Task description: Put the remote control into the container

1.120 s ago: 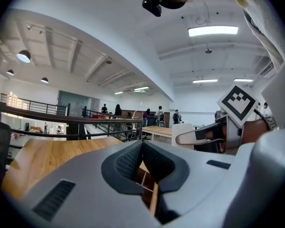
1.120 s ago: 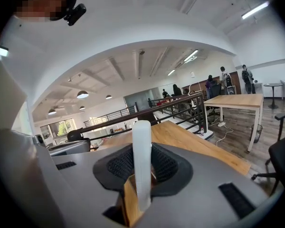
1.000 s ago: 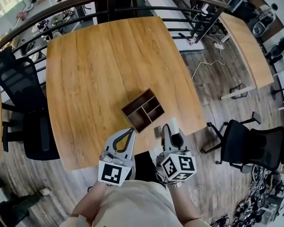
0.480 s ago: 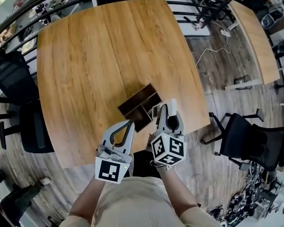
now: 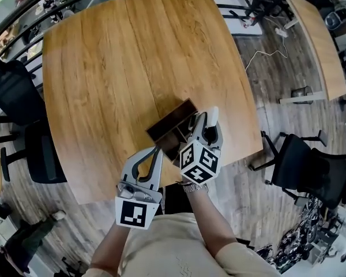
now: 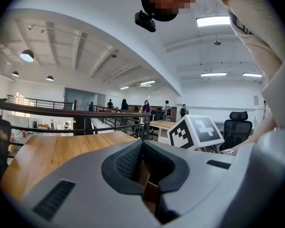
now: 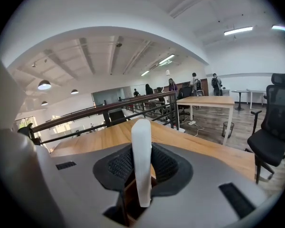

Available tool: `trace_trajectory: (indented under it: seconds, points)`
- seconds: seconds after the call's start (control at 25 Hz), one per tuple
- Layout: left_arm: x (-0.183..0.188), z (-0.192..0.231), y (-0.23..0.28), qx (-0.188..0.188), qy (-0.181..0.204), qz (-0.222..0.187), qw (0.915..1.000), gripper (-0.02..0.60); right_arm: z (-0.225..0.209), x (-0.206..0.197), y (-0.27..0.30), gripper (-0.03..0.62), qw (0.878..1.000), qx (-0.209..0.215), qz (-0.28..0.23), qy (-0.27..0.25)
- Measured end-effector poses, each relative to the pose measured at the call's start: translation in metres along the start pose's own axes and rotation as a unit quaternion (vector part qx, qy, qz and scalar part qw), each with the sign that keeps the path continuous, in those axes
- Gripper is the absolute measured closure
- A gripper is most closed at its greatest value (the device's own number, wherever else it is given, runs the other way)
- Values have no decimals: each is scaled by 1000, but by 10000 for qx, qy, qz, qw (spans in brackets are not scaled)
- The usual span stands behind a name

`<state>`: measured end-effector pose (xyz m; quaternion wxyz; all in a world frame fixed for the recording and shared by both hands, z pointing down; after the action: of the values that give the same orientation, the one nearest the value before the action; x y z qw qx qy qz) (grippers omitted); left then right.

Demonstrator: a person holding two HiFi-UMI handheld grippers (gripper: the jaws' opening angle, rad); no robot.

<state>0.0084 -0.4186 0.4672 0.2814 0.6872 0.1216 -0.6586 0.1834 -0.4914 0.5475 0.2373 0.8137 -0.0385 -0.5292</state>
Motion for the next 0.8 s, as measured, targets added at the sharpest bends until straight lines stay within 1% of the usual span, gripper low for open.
trace_trajectory:
  seconds: [0.12,0.2,0.36,0.68,0.8]
  points:
    - [-5,2,-2,-30,34,100,9999,571,-3,-17,7,488,9997,-197,115,-74]
    - [-10,4,-4,-33,67,185,9998,571,-4,-29,10,488,9994,-244,236,-109]
    - [-14,7,-3,32,105,261,9996,571,-4,-45,16,488,9984,-237,498,-153]
    - [-19,6,-5,38,118,326,9994,571,-11,-62,20,488,9959,-246,866,-87]
    - [-17,7,-5,51,117,303,9995,571,-6,-62,19,488,9964,-114,824,-150]
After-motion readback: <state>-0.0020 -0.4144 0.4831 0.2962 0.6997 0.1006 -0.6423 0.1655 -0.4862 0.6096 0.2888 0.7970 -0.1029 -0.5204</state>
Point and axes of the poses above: the fingertips, and each gripper's own axes: y forward along the fingers, z to its left, x out of its top, the point moved 5 cm from there along -y, backward along the fingers, and after that the axes turned 9 degrees about y, right-handed, at the moved point
